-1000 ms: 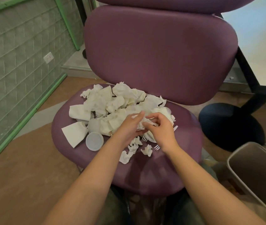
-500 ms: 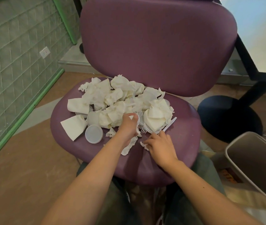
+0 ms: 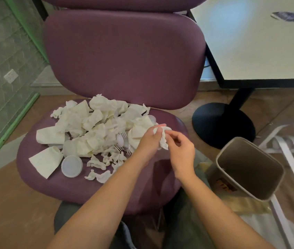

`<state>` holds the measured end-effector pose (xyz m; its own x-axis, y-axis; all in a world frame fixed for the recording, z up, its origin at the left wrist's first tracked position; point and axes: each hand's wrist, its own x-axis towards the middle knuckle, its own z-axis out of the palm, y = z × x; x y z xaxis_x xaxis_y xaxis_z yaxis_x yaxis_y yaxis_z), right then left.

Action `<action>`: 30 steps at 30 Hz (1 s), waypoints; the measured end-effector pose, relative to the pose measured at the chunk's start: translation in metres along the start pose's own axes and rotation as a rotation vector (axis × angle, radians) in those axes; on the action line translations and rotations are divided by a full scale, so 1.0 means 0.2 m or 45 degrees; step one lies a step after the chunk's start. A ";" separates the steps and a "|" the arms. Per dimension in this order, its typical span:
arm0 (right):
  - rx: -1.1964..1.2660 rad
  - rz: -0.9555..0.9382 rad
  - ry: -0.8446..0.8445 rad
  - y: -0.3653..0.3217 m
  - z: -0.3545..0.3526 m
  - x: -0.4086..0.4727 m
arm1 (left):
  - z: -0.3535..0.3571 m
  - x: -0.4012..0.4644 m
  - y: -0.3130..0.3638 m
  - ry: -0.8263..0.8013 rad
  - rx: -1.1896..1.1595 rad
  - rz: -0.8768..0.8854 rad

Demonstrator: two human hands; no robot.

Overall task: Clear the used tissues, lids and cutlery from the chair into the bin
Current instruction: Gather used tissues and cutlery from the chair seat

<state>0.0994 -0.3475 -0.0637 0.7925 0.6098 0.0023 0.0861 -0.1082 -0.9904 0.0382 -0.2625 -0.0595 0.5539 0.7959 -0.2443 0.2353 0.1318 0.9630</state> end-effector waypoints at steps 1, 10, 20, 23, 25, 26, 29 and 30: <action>-0.004 0.003 -0.007 0.01 -0.04 0.01 | 0.04 0.00 0.01 -0.037 -0.030 -0.002; -0.251 -0.045 0.036 0.13 -0.51 0.14 | 0.50 0.12 0.02 -0.398 -0.215 -0.225; -0.440 0.157 0.339 0.32 -1.00 0.21 | 1.02 0.20 -0.10 -0.621 0.269 -0.227; -0.459 0.259 0.413 0.40 -1.12 0.24 | 1.12 0.22 -0.18 -0.435 0.728 -0.064; -0.487 0.300 0.433 0.45 -1.17 0.25 | 1.16 0.24 -0.22 -0.343 0.844 -0.092; -0.496 0.326 0.420 0.47 -1.19 0.26 | 1.16 0.25 -0.25 -0.350 0.857 -0.127; -0.569 0.389 0.356 0.55 -1.20 0.29 | 1.16 0.27 -0.30 -0.365 0.884 -0.193; -0.602 0.408 0.335 0.58 -1.19 0.30 | 1.17 0.28 -0.31 -0.346 0.883 -0.198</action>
<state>0.3007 -0.5109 -0.1457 0.9400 0.2824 -0.1913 0.0294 -0.6259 -0.7794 0.2407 -0.3639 -0.1596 0.6296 0.6131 -0.4771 0.7248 -0.2425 0.6448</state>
